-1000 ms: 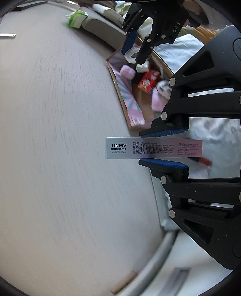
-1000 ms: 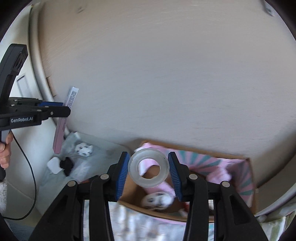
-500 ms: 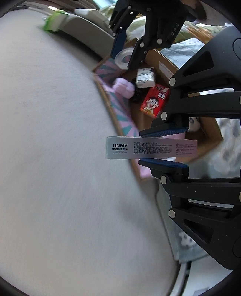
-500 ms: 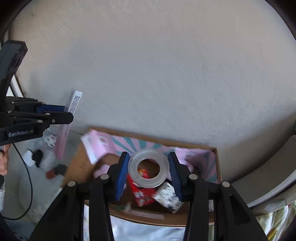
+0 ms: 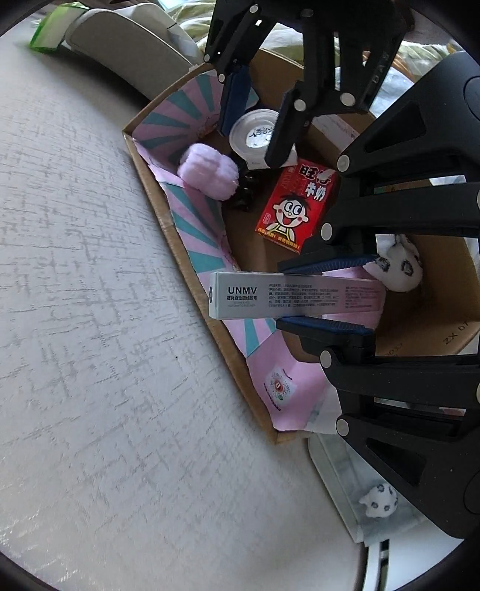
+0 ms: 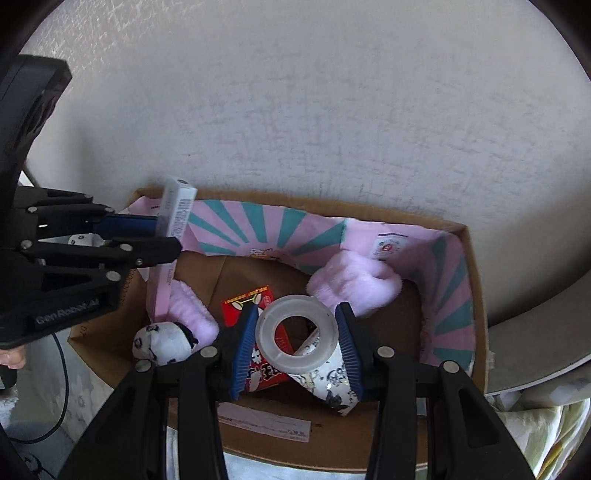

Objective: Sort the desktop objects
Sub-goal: 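Open both tools to drop the pink box and tape roll into the box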

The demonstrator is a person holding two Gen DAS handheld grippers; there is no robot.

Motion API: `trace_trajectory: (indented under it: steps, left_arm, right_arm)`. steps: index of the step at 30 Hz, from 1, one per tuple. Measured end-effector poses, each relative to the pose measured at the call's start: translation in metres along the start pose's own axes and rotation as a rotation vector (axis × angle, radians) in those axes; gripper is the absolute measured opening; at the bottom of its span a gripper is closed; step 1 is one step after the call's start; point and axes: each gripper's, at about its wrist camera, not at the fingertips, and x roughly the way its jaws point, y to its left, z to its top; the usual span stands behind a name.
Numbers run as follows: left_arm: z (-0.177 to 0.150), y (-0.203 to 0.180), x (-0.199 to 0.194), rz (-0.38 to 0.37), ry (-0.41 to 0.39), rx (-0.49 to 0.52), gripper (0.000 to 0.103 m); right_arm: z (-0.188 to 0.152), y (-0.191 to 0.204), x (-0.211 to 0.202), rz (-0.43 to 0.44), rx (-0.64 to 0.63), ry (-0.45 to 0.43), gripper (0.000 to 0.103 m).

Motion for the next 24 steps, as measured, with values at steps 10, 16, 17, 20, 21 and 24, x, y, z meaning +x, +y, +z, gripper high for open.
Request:
trace_trajectory:
  steps: [10, 16, 17, 20, 21, 24]
  left_arm:
    - [-0.009, 0.008, -0.012, -0.089, 0.003, -0.054, 0.101]
    - [-0.017, 0.036, -0.054, -0.117, -0.098, -0.116, 0.103]
    - [-0.013, 0.040, -0.054, -0.109, -0.105, -0.119, 0.103]
    - [-0.015, 0.045, -0.066, -0.097, -0.123, -0.136, 0.103]
    - [-0.016, 0.050, -0.072, -0.102, -0.131, -0.152, 0.103]
    - [-0.016, 0.054, -0.085, -0.139, -0.156, -0.198, 0.103]
  right_arm:
    - [-0.004, 0.006, 0.011, 0.039, -0.020, 0.010, 0.103]
    - [-0.017, 0.005, -0.010, 0.039, -0.054, -0.040, 0.103]
    - [-0.019, 0.007, -0.015, 0.041, -0.047, -0.048, 0.103]
    - [-0.018, 0.014, -0.024, 0.026, -0.037, -0.066, 0.103]
    - [-0.018, 0.015, -0.026, 0.019, -0.037, -0.070, 0.103]
    - [-0.009, 0.027, -0.028, -0.020, -0.041, -0.083, 0.103]
